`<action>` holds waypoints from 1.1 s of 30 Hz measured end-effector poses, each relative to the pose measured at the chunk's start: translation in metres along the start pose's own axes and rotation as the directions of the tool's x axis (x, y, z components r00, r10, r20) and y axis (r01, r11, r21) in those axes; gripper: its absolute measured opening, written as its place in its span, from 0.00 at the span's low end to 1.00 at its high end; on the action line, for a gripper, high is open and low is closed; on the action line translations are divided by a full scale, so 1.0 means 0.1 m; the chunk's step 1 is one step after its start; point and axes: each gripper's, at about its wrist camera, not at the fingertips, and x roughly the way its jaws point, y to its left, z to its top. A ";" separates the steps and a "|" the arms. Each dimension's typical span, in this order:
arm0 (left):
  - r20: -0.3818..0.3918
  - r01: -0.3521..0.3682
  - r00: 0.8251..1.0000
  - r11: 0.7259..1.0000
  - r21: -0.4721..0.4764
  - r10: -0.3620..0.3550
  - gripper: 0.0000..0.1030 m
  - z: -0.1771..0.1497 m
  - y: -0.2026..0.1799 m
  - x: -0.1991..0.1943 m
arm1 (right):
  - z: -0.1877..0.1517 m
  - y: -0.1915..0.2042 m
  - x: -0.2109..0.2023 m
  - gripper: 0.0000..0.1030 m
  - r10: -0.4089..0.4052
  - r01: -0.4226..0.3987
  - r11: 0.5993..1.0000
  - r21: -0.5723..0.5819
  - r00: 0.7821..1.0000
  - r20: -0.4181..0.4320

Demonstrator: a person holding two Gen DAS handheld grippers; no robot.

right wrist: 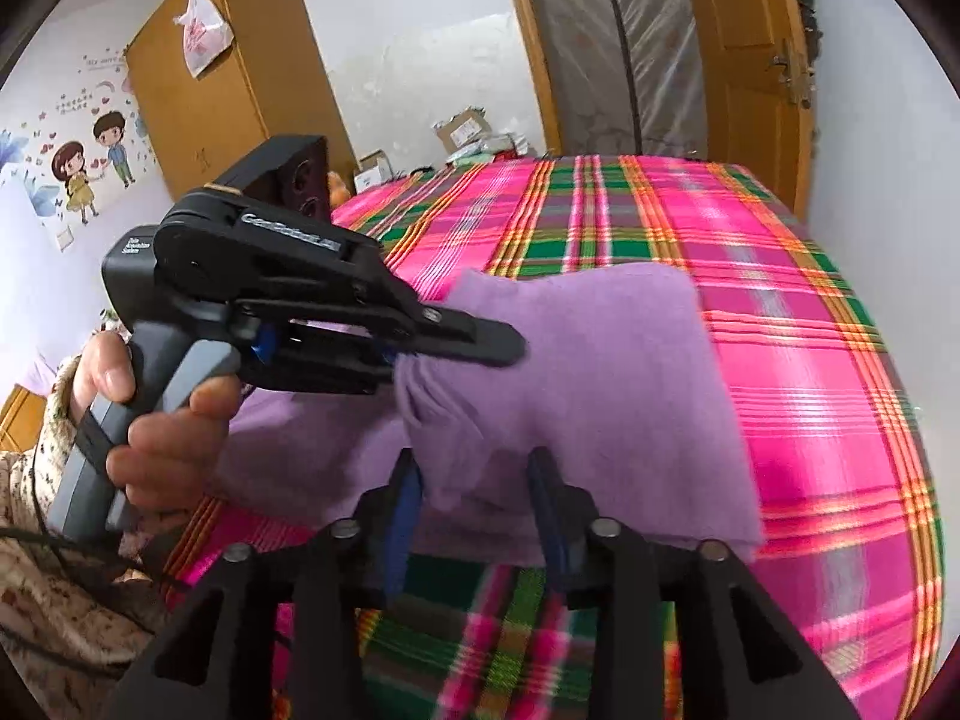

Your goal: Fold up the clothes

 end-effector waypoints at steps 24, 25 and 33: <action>0.085 0.129 0.988 0.991 0.027 -0.131 0.09 0.08 -0.22 -0.41 | -0.09 -0.63 0.02 0.59 -0.285 0.266 0.931 0.251 0.958 0.041; 0.095 0.127 0.987 0.992 0.020 -0.128 0.09 0.07 -0.18 -0.49 | -0.09 -0.64 0.02 0.59 -0.289 0.269 0.927 0.261 0.956 0.042; 0.120 0.083 0.990 0.995 -0.055 -0.076 0.09 -0.13 0.21 -0.79 | -0.12 -0.66 0.08 0.58 -0.286 0.267 0.924 0.273 0.958 0.032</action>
